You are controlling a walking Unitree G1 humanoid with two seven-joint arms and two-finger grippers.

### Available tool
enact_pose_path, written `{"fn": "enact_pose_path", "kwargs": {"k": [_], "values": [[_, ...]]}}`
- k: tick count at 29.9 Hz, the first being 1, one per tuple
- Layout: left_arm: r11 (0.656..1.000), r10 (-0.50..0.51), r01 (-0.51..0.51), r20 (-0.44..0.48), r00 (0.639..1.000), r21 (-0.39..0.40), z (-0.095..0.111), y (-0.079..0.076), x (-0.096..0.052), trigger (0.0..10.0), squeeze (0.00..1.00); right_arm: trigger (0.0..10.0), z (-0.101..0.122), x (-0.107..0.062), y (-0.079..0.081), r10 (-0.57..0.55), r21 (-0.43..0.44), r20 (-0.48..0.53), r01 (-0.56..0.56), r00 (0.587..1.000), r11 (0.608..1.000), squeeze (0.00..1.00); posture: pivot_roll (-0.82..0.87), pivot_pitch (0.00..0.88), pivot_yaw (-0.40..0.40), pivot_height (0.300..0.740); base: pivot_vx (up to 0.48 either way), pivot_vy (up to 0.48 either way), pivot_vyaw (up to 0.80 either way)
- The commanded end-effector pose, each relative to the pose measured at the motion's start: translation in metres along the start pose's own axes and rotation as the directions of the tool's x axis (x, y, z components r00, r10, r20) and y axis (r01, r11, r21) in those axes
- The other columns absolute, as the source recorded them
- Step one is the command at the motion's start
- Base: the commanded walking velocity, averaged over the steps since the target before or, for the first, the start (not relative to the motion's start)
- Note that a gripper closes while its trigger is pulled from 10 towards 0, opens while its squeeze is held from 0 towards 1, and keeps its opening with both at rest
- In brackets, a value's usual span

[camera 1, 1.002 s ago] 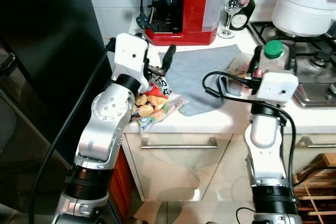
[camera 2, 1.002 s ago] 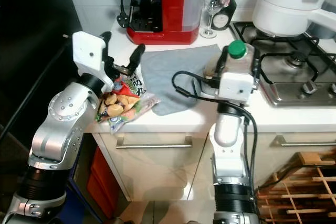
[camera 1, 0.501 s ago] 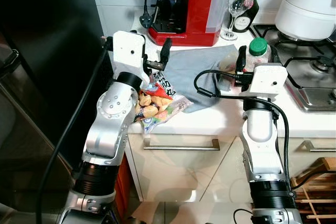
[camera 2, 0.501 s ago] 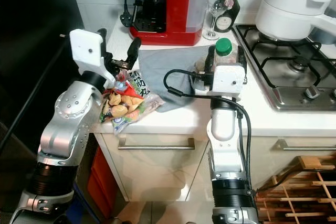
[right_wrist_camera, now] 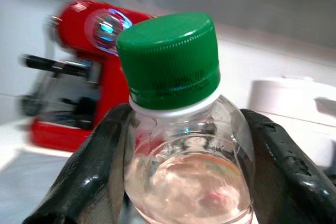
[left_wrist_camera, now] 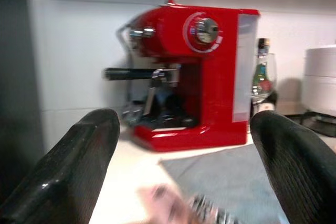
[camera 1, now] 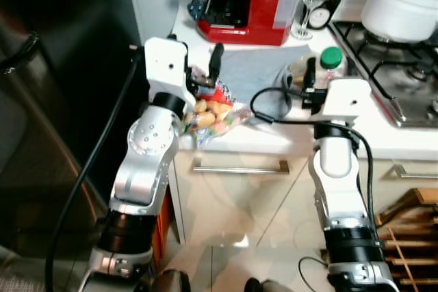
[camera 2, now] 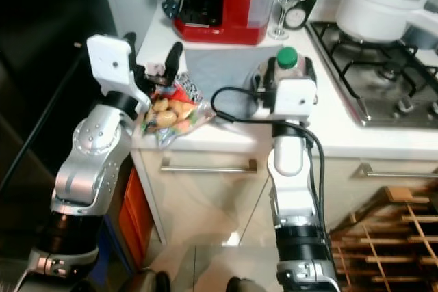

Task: Restocking fridge

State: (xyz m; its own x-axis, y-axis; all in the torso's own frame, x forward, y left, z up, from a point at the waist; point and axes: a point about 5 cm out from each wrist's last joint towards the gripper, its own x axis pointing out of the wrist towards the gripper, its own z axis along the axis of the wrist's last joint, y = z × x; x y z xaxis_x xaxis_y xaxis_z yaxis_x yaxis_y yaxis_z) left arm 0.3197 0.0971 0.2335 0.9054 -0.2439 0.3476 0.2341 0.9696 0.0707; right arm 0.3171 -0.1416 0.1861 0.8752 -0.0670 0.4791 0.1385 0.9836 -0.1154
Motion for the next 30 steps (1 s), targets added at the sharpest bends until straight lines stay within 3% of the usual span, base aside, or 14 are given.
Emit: {"fn": "enact_pose_path", "kwargs": {"k": [1, 17, 24, 27, 30], "values": [[1.000, -0.004, 0.004, 0.013, 1.000, -0.002, 0.002, -0.004, 0.001, 10.0, 0.00, 0.0, -0.002, 0.001, -0.001, 0.003, 0.004, -0.015, -0.003, 1.000, 1.000, 0.00, -0.04, 0.000, -0.029, 0.740, -0.300, 0.000, 0.00], [1.000, -0.026, 0.026, 0.010, 1.000, -0.004, -0.003, -0.007, 0.001, 10.0, 0.00, 0.0, -0.008, -0.001, -0.005, 0.013, -0.002, -0.035, -0.013, 0.999, 1.000, 0.00, -0.06, 0.000, -0.014, 0.740, -0.291, -0.015, 0.00], [1.000, -0.014, 0.013, -0.056, 0.998, -0.021, -0.018, -0.004, -0.009, 10.0, 0.00, 0.0, -0.026, -0.009, -0.005, 0.033, 0.039, -0.138, -0.028, 0.990, 0.999, 0.00, -0.04, 0.000, -0.016, 0.740, -0.034, -0.034, 0.00], [0.996, -0.005, -0.004, -0.097, 0.995, -0.090, -0.026, 0.001, -0.017, 10.0, 0.00, 0.0, -0.030, -0.012, -0.008, 0.040, 0.043, -0.164, -0.033, 0.986, 0.999, 0.00, -0.04, 0.000, -0.023, 0.740, 0.000, -0.097, 0.00], [0.995, -0.029, 0.018, -0.116, 0.993, -0.099, -0.031, -0.002, -0.023, 10.0, 0.00, 0.0, -0.035, -0.015, -0.008, 0.051, 0.044, -0.188, -0.044, 0.981, 0.998, 0.00, -0.03, 0.000, -0.027, 0.740, 0.000, -0.400, 0.00]]}}
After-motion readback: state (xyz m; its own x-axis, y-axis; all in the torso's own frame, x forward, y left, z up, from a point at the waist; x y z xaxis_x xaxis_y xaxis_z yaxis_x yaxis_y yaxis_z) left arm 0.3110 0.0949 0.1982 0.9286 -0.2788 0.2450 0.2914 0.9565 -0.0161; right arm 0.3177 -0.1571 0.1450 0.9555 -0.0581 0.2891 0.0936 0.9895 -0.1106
